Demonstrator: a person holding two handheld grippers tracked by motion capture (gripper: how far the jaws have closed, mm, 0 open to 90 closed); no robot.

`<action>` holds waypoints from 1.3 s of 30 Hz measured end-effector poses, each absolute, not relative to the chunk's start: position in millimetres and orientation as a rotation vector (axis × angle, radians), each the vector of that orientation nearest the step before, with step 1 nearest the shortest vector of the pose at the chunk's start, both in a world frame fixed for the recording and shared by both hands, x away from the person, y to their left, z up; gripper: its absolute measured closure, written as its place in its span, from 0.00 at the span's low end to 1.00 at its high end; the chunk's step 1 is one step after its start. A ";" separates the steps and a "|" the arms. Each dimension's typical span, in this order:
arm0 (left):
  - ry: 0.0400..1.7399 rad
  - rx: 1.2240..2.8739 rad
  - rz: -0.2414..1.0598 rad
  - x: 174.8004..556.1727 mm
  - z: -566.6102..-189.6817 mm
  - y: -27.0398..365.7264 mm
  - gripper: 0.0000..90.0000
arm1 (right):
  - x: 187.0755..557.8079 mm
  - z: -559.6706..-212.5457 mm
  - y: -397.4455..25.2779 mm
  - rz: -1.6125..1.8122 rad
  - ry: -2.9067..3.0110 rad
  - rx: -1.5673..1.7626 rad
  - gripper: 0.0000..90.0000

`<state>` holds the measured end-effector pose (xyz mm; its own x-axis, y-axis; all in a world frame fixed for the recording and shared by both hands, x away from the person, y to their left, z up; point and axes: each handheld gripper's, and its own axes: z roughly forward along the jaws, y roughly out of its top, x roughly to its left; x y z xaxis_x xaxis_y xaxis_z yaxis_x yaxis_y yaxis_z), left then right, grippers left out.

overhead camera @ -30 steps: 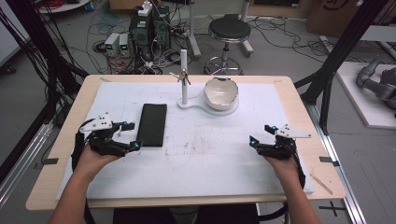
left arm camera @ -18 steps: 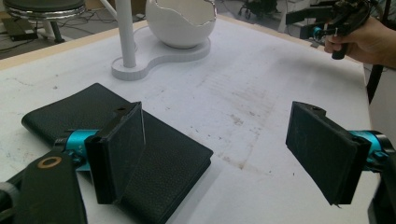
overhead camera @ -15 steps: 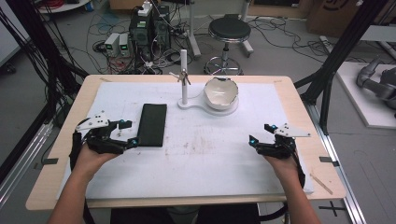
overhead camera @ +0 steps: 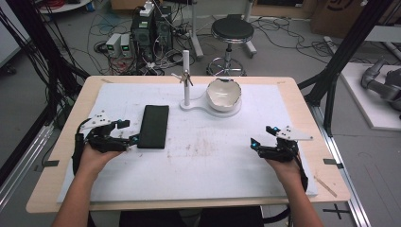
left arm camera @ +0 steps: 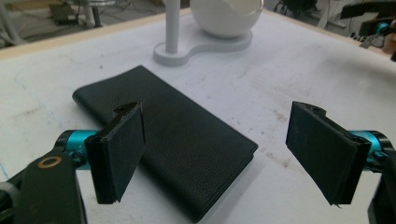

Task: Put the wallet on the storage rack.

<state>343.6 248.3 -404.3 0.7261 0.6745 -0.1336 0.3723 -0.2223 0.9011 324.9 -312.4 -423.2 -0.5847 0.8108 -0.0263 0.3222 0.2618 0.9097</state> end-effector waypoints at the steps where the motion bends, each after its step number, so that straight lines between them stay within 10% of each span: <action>1: 0.834 1.856 0.348 346.4 -406.7 246.1 0.22 | 324.9 -423.2 -313.3 1.300 2.042 1.030 0.21; 18: 1.226 1.792 0.199 391.1 -448.4 244.8 0.22 | 324.2 -422.8 -317.5 1.293 2.026 1.054 0.21; 30: 1.187 1.929 0.263 392.2 -449.9 217.3 0.20 | 326.4 -425.1 -316.0 1.275 2.045 1.061 0.21; 39: 1.232 1.860 0.245 390.1 -451.4 219.5 0.38 | 325.7 -424.7 -316.1 1.273 2.039 1.058 0.21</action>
<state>390.1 219.5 -451.4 0.4916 0.8237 -0.2825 0.6533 -0.1343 0.7451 325.7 -316.1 -424.7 -0.5666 0.8238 -0.0175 0.3462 0.2572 0.9022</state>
